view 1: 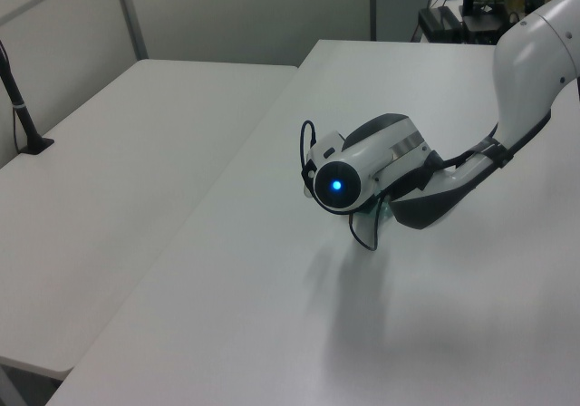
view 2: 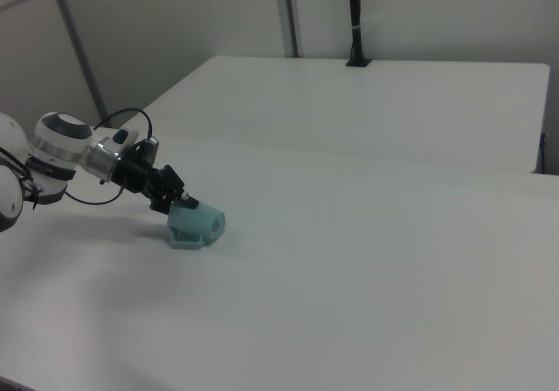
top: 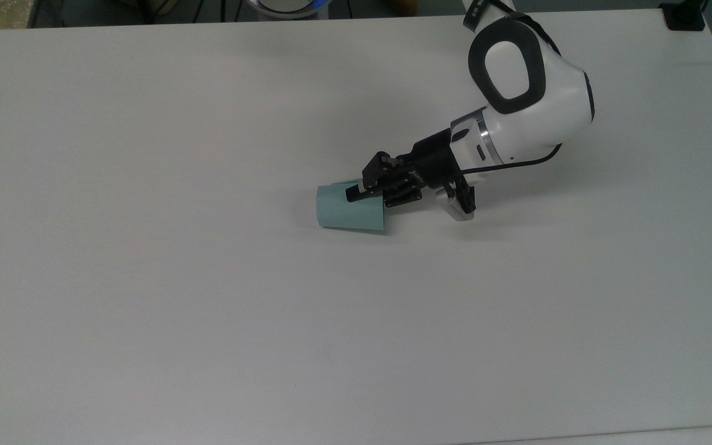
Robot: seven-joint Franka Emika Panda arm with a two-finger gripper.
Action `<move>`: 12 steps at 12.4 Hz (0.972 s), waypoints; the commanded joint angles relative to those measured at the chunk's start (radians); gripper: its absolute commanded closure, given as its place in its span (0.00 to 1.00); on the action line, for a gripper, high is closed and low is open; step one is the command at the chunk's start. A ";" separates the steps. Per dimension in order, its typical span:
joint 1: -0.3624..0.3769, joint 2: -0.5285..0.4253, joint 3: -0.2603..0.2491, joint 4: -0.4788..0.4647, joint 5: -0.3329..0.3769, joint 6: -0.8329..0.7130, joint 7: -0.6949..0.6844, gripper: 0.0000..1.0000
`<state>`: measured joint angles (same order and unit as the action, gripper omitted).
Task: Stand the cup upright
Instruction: 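Close the gripper on the teal cup's base end, then rotate the held cup upright and lower it onto the table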
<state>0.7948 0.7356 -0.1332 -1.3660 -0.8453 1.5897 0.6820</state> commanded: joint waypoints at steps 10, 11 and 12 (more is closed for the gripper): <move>-0.032 -0.142 -0.017 -0.028 0.235 0.045 -0.067 1.00; -0.054 -0.165 -0.016 -0.028 0.273 0.064 -0.067 1.00; -0.075 -0.189 -0.016 -0.028 0.314 0.088 -0.067 1.00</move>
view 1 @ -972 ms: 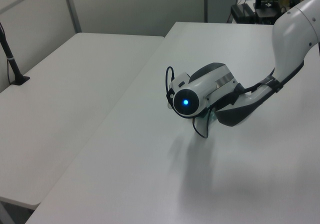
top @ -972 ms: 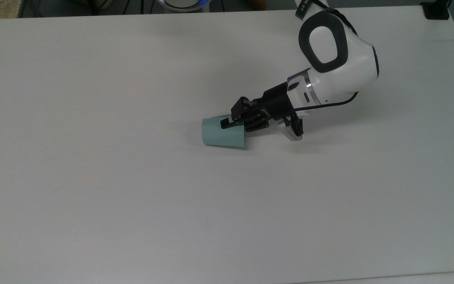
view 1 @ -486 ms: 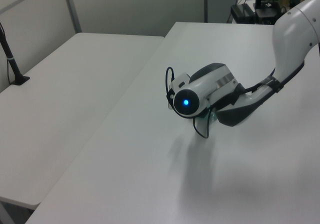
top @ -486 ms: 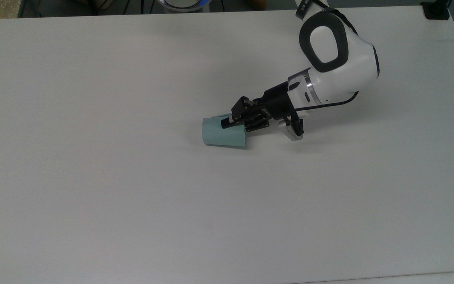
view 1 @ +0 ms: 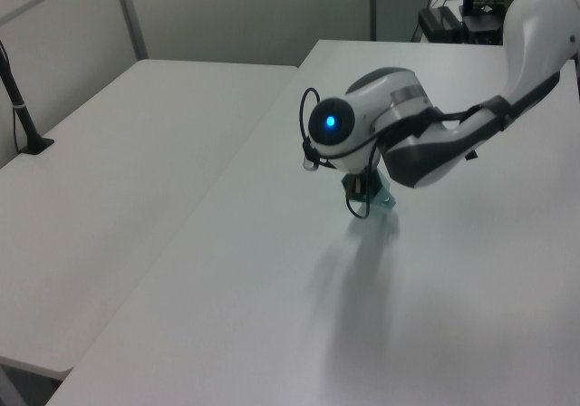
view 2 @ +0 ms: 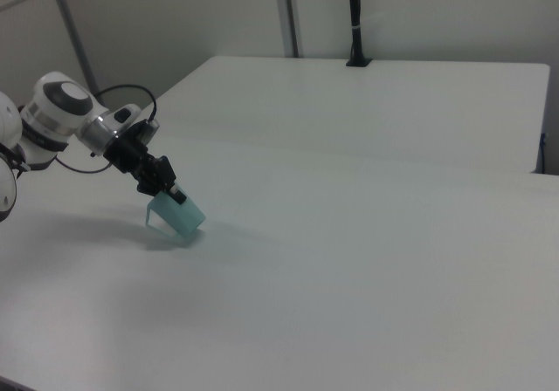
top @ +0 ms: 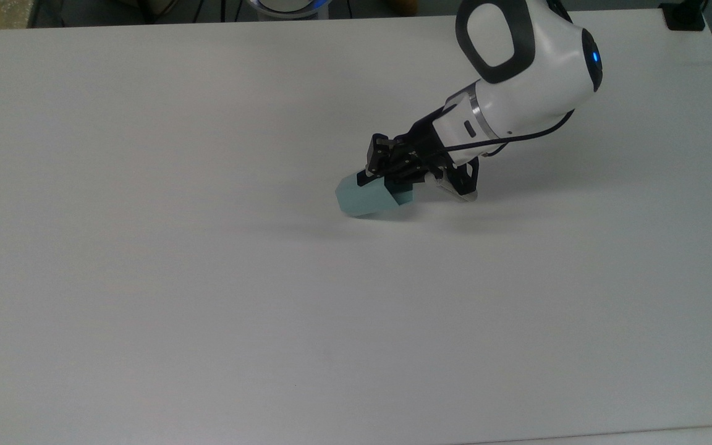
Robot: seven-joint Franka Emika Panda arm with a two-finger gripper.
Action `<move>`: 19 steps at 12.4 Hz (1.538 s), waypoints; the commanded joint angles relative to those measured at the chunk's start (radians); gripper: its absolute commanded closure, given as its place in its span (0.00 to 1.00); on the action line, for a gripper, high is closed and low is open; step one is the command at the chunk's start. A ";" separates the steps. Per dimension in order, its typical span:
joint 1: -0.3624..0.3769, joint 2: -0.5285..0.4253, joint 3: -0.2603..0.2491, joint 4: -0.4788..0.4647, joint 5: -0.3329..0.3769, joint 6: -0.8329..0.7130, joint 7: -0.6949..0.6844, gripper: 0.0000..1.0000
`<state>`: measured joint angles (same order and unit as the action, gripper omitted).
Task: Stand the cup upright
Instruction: 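Rotate the held cup upright and lower it onto the table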
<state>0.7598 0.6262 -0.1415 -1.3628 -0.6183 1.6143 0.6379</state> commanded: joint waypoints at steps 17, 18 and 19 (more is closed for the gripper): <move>-0.504 -0.518 0.008 -0.608 0.658 0.649 -0.245 1.00; -0.505 -0.501 0.008 -0.608 0.658 0.657 -0.244 1.00; -0.507 -0.496 0.008 -0.610 0.658 0.658 -0.245 1.00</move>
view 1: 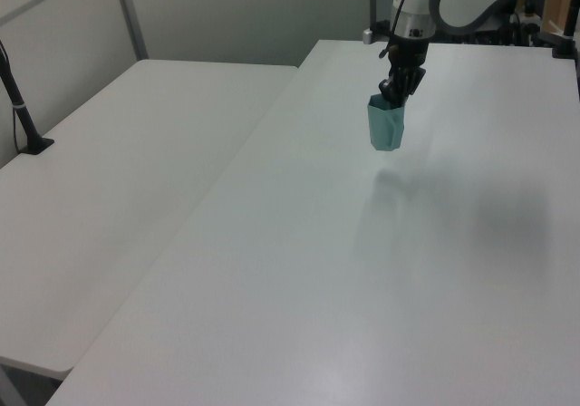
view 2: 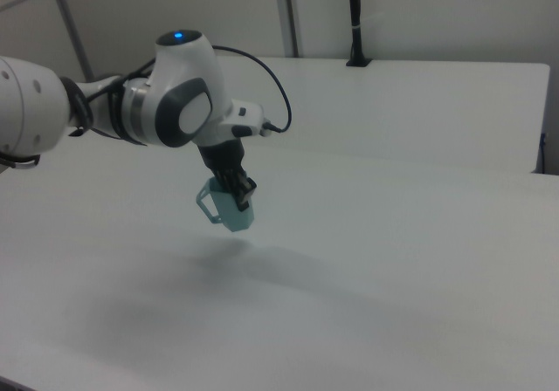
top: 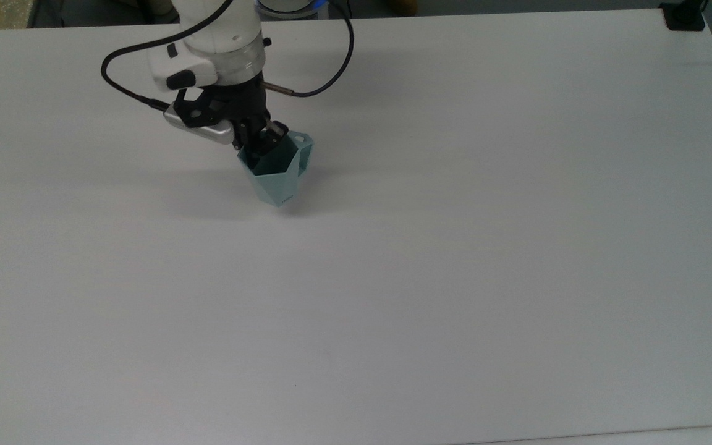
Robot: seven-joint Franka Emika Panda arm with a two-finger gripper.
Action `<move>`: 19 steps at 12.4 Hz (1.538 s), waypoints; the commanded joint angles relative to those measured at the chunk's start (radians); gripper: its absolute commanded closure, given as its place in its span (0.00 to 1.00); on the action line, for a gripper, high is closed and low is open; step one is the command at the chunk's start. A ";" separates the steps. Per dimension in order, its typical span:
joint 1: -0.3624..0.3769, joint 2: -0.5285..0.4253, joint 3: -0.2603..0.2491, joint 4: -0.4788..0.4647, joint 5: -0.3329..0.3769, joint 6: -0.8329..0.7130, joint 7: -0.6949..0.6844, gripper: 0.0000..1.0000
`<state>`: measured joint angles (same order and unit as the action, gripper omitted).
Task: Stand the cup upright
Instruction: 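Rotate the held cup upright and lower it onto the table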
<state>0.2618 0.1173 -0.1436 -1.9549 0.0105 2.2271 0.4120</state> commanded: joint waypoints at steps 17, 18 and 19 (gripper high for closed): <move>-0.006 0.076 0.013 -0.026 0.031 0.040 -0.016 0.43; -0.006 0.067 0.013 -0.024 0.031 0.033 -0.022 0.27; -0.003 0.059 0.013 -0.024 0.029 0.028 -0.024 0.14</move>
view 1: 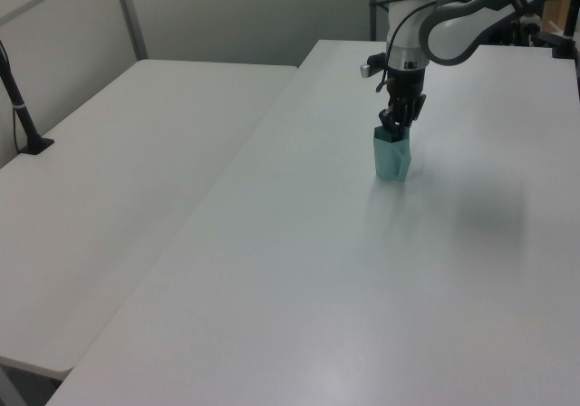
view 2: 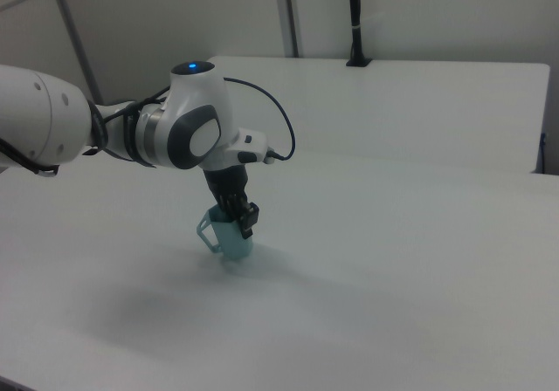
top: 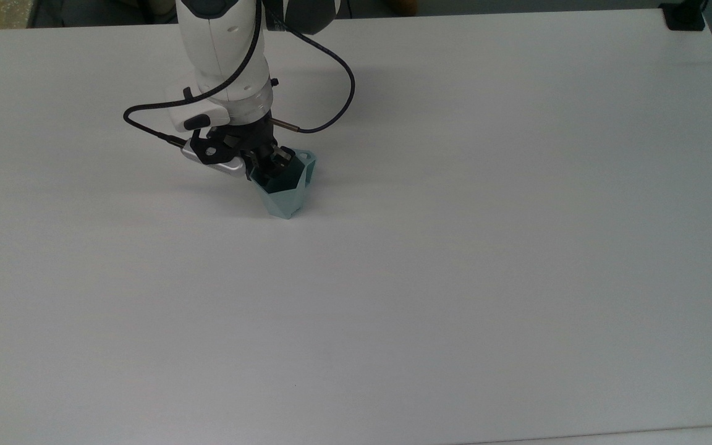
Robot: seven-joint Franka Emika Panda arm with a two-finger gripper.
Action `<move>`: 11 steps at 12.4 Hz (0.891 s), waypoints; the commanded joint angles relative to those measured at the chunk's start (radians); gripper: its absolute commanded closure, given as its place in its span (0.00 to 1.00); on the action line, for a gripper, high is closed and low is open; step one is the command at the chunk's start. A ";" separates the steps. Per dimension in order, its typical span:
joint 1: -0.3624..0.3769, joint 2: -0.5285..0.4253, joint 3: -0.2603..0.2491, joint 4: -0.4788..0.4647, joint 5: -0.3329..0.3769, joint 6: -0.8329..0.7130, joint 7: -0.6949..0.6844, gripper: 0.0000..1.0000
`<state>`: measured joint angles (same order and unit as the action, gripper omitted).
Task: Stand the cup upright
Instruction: 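Open the gripper and lift it away from the upright cup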
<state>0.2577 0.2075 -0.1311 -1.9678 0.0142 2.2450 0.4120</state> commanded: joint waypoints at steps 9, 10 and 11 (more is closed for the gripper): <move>-0.017 -0.239 -0.010 0.216 0.026 -0.408 -0.224 0.00; -0.017 -0.275 -0.012 0.216 0.021 -0.488 -0.301 0.00; -0.021 -0.296 -0.012 0.216 0.020 -0.530 -0.343 0.00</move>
<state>0.2454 -0.0183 -0.1381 -1.7496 0.0144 1.8481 0.2205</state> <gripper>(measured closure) 0.000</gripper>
